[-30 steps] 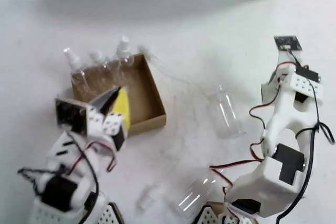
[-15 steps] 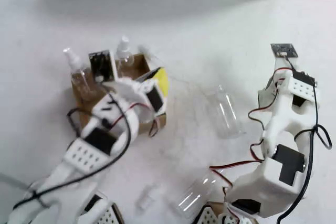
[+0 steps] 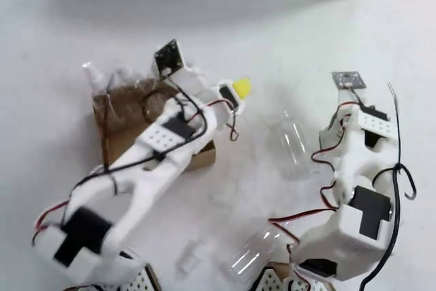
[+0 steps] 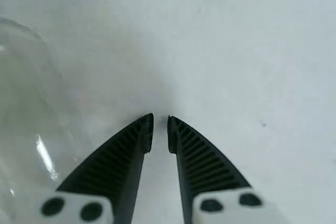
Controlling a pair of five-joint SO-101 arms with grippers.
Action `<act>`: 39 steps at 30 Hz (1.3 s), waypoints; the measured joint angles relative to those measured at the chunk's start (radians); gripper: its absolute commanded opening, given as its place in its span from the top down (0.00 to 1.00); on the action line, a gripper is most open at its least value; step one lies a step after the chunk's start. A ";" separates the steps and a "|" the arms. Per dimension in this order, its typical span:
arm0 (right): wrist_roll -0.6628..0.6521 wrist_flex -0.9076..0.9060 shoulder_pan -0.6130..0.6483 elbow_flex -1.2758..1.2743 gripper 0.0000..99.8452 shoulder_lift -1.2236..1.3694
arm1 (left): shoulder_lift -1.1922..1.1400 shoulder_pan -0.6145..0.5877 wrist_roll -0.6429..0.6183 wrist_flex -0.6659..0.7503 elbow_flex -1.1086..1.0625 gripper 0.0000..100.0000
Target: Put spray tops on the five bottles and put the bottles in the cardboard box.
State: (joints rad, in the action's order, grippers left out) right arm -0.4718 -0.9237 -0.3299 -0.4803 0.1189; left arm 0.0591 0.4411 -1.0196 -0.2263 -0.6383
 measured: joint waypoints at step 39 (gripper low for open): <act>-0.040 0.032 0.066 -0.054 0.98 -0.006 | -0.738 -0.051 -0.230 -0.526 0.818 0.80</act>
State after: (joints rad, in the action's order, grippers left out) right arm -0.5117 -0.8915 -0.2639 -0.5340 0.1128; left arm -0.6790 0.3905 -1.2497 -0.7526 0.1795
